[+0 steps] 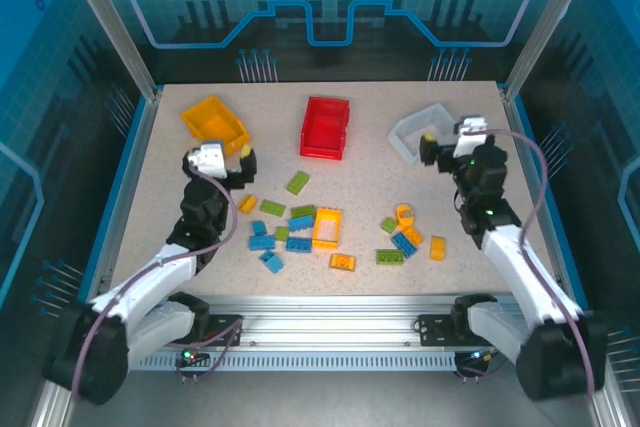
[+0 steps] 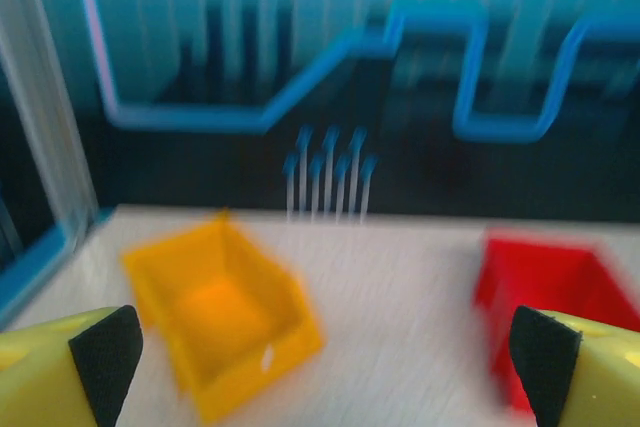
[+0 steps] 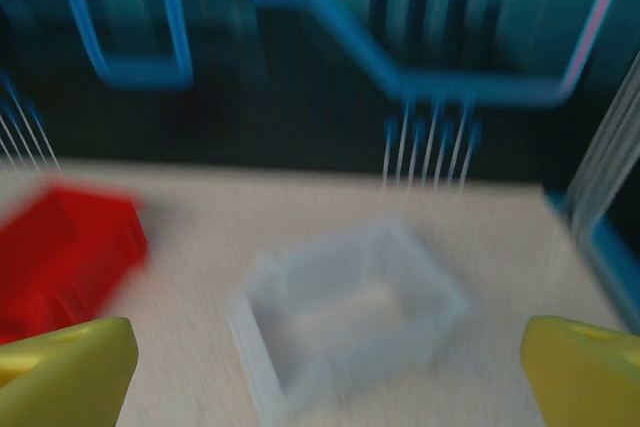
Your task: Sort the legos into containers by color
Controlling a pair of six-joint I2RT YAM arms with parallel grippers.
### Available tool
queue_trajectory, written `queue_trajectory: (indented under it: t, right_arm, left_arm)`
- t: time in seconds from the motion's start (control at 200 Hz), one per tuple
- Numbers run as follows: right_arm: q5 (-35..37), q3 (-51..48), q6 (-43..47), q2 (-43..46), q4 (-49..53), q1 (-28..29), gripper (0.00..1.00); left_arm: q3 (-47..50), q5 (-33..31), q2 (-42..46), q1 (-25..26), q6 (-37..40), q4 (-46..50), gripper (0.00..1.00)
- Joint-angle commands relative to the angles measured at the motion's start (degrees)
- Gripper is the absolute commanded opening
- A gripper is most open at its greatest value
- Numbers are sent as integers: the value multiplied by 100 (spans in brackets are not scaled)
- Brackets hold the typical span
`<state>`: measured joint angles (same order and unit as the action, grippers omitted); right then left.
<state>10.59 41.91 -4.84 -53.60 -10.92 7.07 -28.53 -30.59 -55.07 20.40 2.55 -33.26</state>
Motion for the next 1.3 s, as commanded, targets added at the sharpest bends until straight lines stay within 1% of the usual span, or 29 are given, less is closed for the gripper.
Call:
queue_trajectory:
  t: [0.0, 0.02, 0.05, 0.065, 0.08, 0.105, 0.12, 0.14, 0.175, 0.215, 0.27, 0.315, 0.365, 0.425, 0.51, 0.545, 0.6, 0.645, 0.755, 0.975, 1.11, 1.236, 1.296]
  right_arm:
    - [635, 780, -1406, 394, 1896, 209, 100]
    - [872, 951, -1939, 382, 2316, 199, 100]
    - [1366, 1168, -3097, 349, 3139, 198, 100]
    - [1555, 1212, -3613, 324, 3465, 176, 100]
    - [1530, 1219, -3870, 295, 3591, 104, 100]
    - [1060, 1214, -3645, 237, 3502, -60, 98]
    - [669, 1230, -3423, 176, 3394, -137, 96]
    - [286, 1326, -3205, 55, 3376, -182, 95]
    - [165, 1679, -3129, -236, 3812, -124, 90]
    - [324, 2139, -3101, -629, 4399, 41, 87]
    - [423, 2605, -2893, -1139, 4836, 287, 84]
    - [439, 2852, -2801, -1475, 5040, 413, 83]
    - [263, 3003, -2759, -1861, 5108, 416, 83]
    - [41, 3209, -2809, -2276, 5202, 332, 83]
    - [-277, 3560, -2935, -2886, 5404, 141, 81]
    - [-413, 3712, -2960, -3133, 5464, 57, 81]
    - [-617, 3946, -2961, -3506, 5540, -68, 79]
    - [-644, 4117, -2970, -3784, 5614, -145, 78]
    - [-631, 4331, -3027, -4258, 5568, -296, 78]
    - [-808, 4686, -3235, -5093, 5448, -597, 79]
    - [-805, 4915, -3329, -5441, 5391, -652, 79]
    - [-715, 5196, -3407, -5829, 5485, -680, 75]
    - [-682, 5259, -3435, -5951, 5454, -706, 73]
  left_arm:
    - [-1402, -732, 144, 252, -871, 2834, 99]
    - [-1785, -609, 138, 238, -1393, 3609, 99]
    - [-2262, -507, 104, 225, -2210, 4664, 99]
    - [-2410, -437, 88, 207, -2456, 4909, 99]
    - [-2461, -271, 66, 157, -2556, 4943, 99]
    - [-2529, 386, 25, -32, -2700, 4924, 99]
    - [-2583, 802, -22, -209, -2832, 4926, 99]
    - [-2700, 1397, -138, -497, -3090, 5017, 99]
    - [-3017, 2100, -430, -952, -3555, 5382, 98]
    - [-3471, 2484, -867, -1292, -3826, 5955, 94]
    - [-4207, 2730, -1574, -1511, -3779, 6763, 90]
    - [-4681, 2771, -2119, -1565, -3602, 7191, 87]
    - [-5057, 2805, -2605, -1610, -3519, 7390, 85]
    - [-5432, 2862, -3098, -1678, -3444, 7428, 80]
    - [-5973, 2775, -3873, -1773, -3353, 7498, 78]
    - [-6204, 2771, -4180, -1828, -3309, 7503, 77]
    - [-6570, 2779, -4681, -1922, -3253, 7561, 73]
    - [-6896, 2748, -5054, -1984, -3180, 7608, 71]
    - [-7571, 2732, -5816, -2113, -3031, 7633, 71]
    - [-8723, 2737, -6962, -2284, -2901, 7638, 71]
    - [-9163, 2719, -7439, -2343, -2841, 7585, 70]
    - [-9509, 2755, -7758, -2366, -2698, 7607, 68]
    - [-9575, 2834, -7854, -2366, -2597, 7557, 63]
